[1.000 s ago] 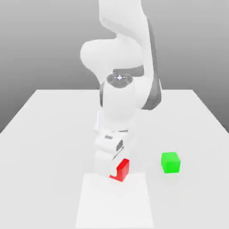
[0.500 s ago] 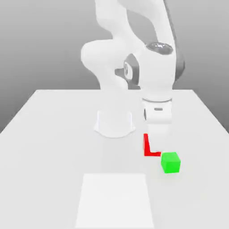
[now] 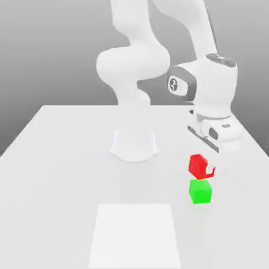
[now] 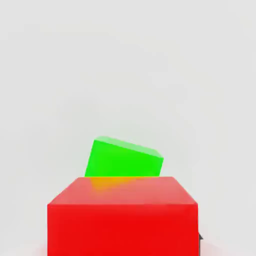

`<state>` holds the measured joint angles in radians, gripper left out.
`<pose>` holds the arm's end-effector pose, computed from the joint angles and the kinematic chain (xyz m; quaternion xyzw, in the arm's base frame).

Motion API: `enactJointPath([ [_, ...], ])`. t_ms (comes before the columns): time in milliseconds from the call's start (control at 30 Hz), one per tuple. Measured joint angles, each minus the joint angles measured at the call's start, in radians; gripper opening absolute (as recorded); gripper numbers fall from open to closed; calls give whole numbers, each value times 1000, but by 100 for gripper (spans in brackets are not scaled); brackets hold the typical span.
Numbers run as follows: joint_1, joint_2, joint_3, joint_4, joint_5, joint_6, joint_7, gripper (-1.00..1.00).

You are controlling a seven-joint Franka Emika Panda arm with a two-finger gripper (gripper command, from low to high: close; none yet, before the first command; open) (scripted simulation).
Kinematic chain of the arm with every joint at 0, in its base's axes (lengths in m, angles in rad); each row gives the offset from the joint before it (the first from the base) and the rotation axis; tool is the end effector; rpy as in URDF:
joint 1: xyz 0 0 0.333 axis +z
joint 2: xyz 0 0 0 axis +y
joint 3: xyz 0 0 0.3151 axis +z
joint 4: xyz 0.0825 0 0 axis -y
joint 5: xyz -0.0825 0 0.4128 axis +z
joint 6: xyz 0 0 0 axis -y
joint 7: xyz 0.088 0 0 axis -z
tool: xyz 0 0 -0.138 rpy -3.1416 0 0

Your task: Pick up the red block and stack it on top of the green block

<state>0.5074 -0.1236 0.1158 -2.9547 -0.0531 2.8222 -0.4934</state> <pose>0.2719 0.1945 0.1489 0.8347 0.5505 -0.0040 0.0156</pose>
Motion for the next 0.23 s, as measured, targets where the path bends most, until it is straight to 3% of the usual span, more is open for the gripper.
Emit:
enactJointPath([
  [167, 9, 109, 5, -3, 25, 117, -16, -100],
  [200, 17, 121, 3, -4, 35, 131, -23, 100],
  [233, 20, 121, 3, -4, 35, 131, -23, 100],
])
